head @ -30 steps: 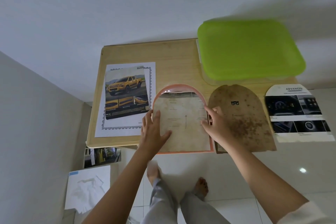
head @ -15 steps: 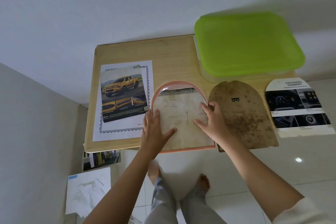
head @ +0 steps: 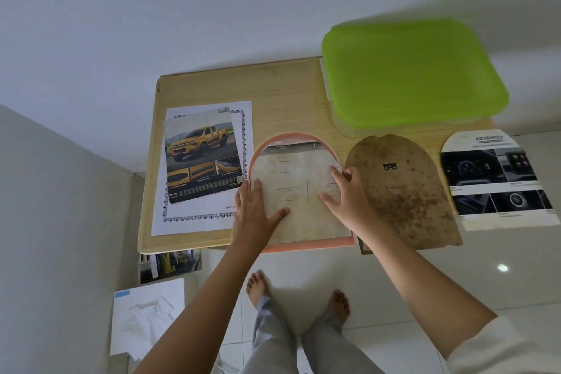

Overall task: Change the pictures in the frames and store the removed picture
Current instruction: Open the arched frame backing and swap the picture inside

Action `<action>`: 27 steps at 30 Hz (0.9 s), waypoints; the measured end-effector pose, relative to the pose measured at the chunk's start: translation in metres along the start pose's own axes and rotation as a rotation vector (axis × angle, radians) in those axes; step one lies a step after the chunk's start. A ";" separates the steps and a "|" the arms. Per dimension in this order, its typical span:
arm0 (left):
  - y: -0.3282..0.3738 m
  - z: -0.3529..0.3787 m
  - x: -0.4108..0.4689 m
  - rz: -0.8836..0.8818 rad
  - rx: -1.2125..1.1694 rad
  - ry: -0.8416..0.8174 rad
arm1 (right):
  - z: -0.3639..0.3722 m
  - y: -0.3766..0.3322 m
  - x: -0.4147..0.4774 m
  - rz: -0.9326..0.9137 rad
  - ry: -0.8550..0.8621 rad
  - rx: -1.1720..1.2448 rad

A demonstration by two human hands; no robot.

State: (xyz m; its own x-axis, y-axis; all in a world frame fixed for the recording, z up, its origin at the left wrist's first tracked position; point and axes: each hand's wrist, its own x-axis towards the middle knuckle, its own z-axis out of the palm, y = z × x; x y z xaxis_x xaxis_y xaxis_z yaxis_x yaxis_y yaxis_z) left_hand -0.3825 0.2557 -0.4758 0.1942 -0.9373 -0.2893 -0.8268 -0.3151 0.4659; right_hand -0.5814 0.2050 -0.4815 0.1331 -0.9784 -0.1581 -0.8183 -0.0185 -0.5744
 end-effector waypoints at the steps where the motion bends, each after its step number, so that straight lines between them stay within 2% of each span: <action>1: 0.000 0.000 0.000 -0.002 0.001 -0.003 | 0.000 0.000 0.000 0.002 -0.004 0.000; 5: 0.005 -0.002 -0.003 -0.016 0.020 0.030 | -0.003 0.001 -0.003 -0.004 -0.008 0.047; 9: 0.030 0.004 -0.009 0.088 0.065 0.108 | -0.029 0.015 -0.005 -0.005 0.092 0.046; 12: 0.079 0.026 -0.023 0.234 0.042 0.037 | -0.065 0.047 0.000 0.083 0.086 -0.015; 14: 0.115 0.046 -0.025 0.351 0.043 -0.014 | -0.088 0.074 0.007 0.138 0.030 -0.099; 16: 0.144 0.064 -0.016 0.394 0.060 -0.098 | -0.106 0.098 0.015 0.161 -0.049 -0.166; 22: 0.171 0.101 0.014 0.326 0.242 -0.178 | -0.116 0.123 0.024 0.071 -0.200 -0.317; 27: 0.173 0.121 0.012 0.218 0.293 -0.122 | -0.107 0.128 0.030 0.051 -0.074 -0.214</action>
State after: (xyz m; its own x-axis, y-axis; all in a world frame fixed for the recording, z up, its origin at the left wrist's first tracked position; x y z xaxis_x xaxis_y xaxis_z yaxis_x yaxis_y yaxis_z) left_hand -0.5871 0.2074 -0.4999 -0.0530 -0.9474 -0.3156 -0.9611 -0.0374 0.2737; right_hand -0.7422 0.1516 -0.4741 0.1227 -0.9616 -0.2453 -0.9239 -0.0205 -0.3820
